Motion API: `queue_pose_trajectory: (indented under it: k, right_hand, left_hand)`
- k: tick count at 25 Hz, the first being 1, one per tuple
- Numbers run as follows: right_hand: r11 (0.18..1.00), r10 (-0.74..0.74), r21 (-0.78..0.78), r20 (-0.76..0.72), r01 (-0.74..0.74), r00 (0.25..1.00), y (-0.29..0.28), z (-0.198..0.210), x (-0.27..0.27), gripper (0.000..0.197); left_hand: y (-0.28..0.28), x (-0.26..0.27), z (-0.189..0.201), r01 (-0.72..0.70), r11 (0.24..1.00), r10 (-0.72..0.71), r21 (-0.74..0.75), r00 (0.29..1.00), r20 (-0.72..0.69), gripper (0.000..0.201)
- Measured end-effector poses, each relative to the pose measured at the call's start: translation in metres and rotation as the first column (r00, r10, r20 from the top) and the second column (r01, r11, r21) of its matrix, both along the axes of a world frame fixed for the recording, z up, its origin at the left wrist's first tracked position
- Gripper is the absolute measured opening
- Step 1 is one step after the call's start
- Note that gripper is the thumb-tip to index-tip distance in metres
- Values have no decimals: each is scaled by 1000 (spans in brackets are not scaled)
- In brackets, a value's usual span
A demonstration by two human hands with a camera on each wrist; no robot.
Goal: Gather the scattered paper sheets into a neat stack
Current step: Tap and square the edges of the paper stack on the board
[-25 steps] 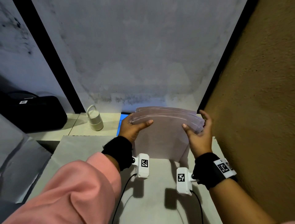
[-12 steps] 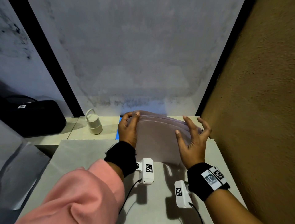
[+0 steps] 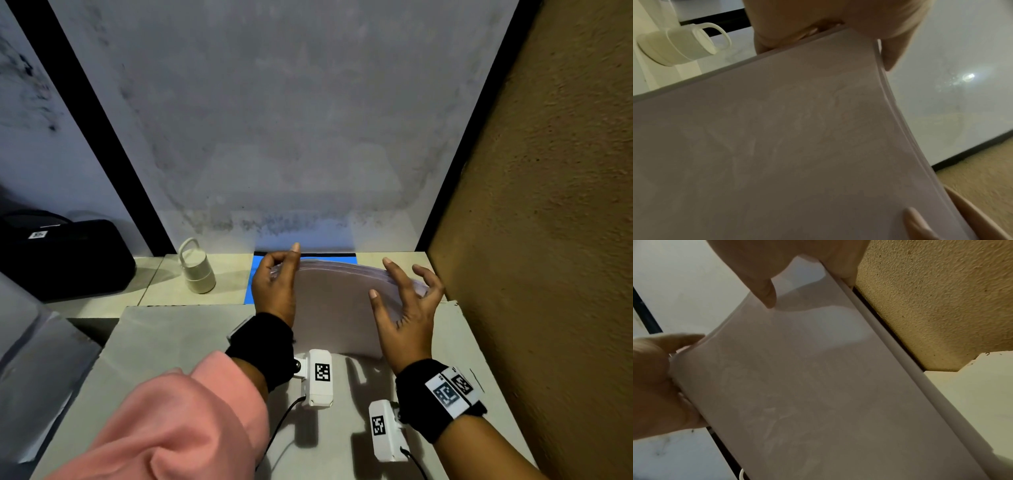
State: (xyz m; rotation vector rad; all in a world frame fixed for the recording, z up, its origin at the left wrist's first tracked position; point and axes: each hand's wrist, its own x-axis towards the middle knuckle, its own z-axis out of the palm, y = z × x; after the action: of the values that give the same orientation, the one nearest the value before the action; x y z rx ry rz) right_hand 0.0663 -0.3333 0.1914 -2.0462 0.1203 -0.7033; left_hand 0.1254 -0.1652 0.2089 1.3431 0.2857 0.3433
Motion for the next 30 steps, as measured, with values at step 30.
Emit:
queue_pose_trajectory:
  k: [30]
  right_hand:
    - [957, 45, 288, -19, -37, 999, -3, -3, 5, 64]
  left_hand:
    - [9, -10, -11, 114, 992, -115, 55, 993, 14, 22]
